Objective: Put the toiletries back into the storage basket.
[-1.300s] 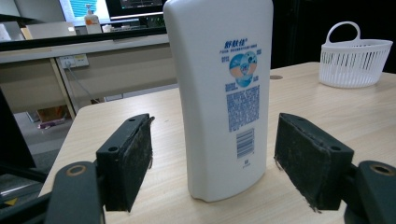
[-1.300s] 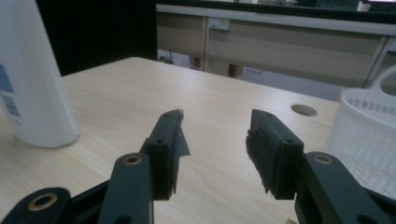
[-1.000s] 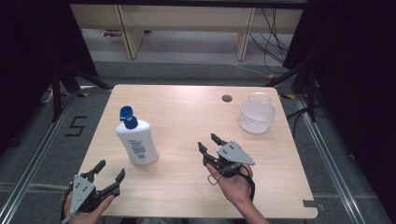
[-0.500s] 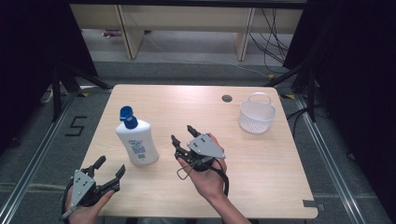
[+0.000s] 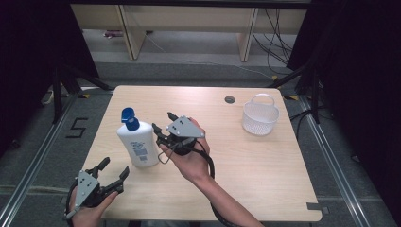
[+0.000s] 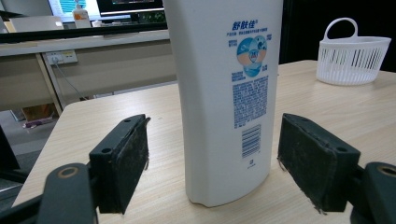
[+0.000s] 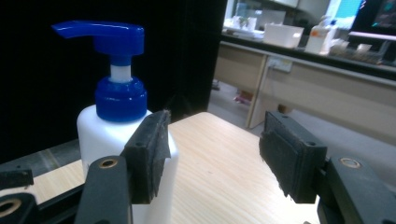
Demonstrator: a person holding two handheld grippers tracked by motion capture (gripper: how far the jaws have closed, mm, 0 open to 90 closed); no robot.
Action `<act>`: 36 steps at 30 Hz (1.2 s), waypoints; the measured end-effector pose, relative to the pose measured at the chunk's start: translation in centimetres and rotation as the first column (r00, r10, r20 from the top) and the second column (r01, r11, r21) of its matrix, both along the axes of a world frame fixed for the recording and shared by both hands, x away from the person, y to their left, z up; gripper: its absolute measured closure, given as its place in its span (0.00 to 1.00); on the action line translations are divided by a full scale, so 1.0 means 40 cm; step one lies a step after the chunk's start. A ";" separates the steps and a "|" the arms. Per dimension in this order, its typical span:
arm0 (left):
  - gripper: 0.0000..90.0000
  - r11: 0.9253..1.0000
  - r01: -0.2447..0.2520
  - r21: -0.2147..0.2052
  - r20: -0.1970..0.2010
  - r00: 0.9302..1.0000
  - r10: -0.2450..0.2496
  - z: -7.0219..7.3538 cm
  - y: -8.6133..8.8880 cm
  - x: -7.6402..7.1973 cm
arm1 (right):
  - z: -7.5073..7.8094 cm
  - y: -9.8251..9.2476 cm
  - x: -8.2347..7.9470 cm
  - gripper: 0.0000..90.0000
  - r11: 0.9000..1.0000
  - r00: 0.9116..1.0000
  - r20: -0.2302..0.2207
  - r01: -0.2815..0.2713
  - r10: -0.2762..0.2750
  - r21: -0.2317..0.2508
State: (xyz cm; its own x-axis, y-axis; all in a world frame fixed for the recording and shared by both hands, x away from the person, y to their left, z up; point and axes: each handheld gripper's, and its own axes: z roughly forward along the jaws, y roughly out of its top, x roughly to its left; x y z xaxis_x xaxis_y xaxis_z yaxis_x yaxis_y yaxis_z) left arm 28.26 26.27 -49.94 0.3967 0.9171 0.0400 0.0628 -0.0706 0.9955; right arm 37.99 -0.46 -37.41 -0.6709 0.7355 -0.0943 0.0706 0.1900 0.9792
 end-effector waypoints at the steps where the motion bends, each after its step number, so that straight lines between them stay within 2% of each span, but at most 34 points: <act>1: 0.27 1.000 0.000 0.003 -0.001 1.000 0.000 0.000 0.001 0.000 | 0.000 0.010 0.015 0.47 1.000 1.000 0.016 0.001 0.000 -0.019; 3: 0.27 1.000 0.005 -0.004 0.003 1.000 -0.005 -0.003 -0.001 0.005 | -0.001 0.020 0.021 0.47 1.000 1.000 0.004 -0.004 0.004 -0.015; 5: 0.27 1.000 0.006 0.001 -0.003 1.000 -0.006 -0.003 -0.001 0.005 | 0.001 0.033 0.023 0.47 0.999 1.000 0.009 -0.002 0.002 -0.038; 7: 0.27 1.000 0.005 -0.003 -0.004 1.000 -0.005 -0.002 -0.003 0.005 | 0.003 0.051 0.016 0.47 1.000 1.000 -0.003 -0.021 0.021 -0.018; 11: 0.27 1.000 0.006 0.001 -0.007 1.000 -0.006 -0.001 0.000 0.003 | -0.003 0.087 -0.001 0.47 1.000 1.000 0.014 -0.005 0.006 -0.011; 13: 0.27 1.000 0.015 -0.014 0.012 1.000 -0.015 -0.004 0.000 0.007 | 0.000 0.101 -0.009 0.46 1.000 1.000 0.021 0.009 -0.009 -0.019; 14: 0.27 1.000 0.015 -0.014 0.011 1.000 -0.015 -0.004 0.000 0.007 | 0.001 0.108 -0.012 0.46 1.000 1.000 0.015 0.015 -0.015 -0.007; 15: 0.27 1.000 0.007 -0.007 -0.005 1.000 -0.007 -0.002 0.001 0.004 | 0.005 0.119 -0.016 0.46 1.000 1.000 0.021 0.016 -0.015 -0.011; 17: 0.27 1.000 0.008 -0.009 -0.003 1.000 -0.008 -0.002 0.002 0.005 | 0.014 0.136 -0.022 0.46 0.999 0.999 0.035 0.025 -0.024 -0.021; 18: 0.27 1.000 0.015 -0.016 0.011 1.000 -0.015 -0.004 0.001 0.009 | 0.018 0.146 -0.025 0.46 1.000 0.999 0.033 0.027 -0.026 -0.013; 22: 0.27 1.000 0.011 -0.011 -0.001 1.000 -0.011 -0.003 0.001 0.007 | 0.024 0.168 -0.031 0.46 0.999 0.999 0.028 0.030 -0.029 -0.012; 23: 0.27 1.000 0.011 -0.011 -0.001 1.000 -0.011 -0.003 0.000 0.007 | 0.025 0.182 -0.035 0.46 1.000 0.999 0.021 0.028 -0.028 0.002; 25: 0.27 1.000 0.012 -0.008 -0.002 1.000 -0.012 -0.003 0.000 0.007 | 0.026 0.193 -0.035 0.46 1.000 0.999 0.031 0.028 -0.028 0.001; 30: 0.27 1.000 0.016 -0.010 0.004 1.000 -0.016 -0.003 -0.001 0.007 | 0.028 0.218 -0.036 0.49 0.999 0.999 0.020 0.034 -0.034 0.000; 31: 0.27 1.000 0.023 -0.017 0.016 1.000 -0.022 -0.004 -0.001 0.010 | 0.029 0.222 -0.032 0.49 0.999 0.998 0.048 0.038 -0.038 -0.004; 33: 0.27 0.999 0.029 -0.014 0.021 0.999 -0.029 -0.005 0.000 0.012 | 0.031 0.229 -0.036 0.51 0.999 0.999 0.032 0.044 -0.044 -0.002; 34: 0.27 0.999 0.029 -0.016 0.021 0.999 -0.028 -0.005 0.001 0.012 | 0.033 0.228 -0.031 0.51 0.998 0.997 0.061 0.057 -0.055 -0.027; 35: 0.27 0.999 0.029 -0.016 0.021 0.999 -0.028 -0.005 0.001 0.012 | 0.033 0.228 -0.031 0.51 0.998 0.997 0.061 0.057 -0.055 -0.027; 36: 0.27 0.999 0.028 -0.018 0.022 0.999 -0.028 -0.005 0.001 0.012 | 0.036 0.235 -0.033 0.54 0.998 0.997 0.041 0.067 -0.066 -0.011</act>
State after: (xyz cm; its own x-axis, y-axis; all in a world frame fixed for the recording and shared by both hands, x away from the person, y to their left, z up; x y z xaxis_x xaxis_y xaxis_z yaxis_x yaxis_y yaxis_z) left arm 28.72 26.31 -50.16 0.4215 0.9062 0.0324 0.0398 -0.0542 0.9977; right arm 36.69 8.93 -35.97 -0.6160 0.7770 -0.1300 0.0437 0.1984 0.9791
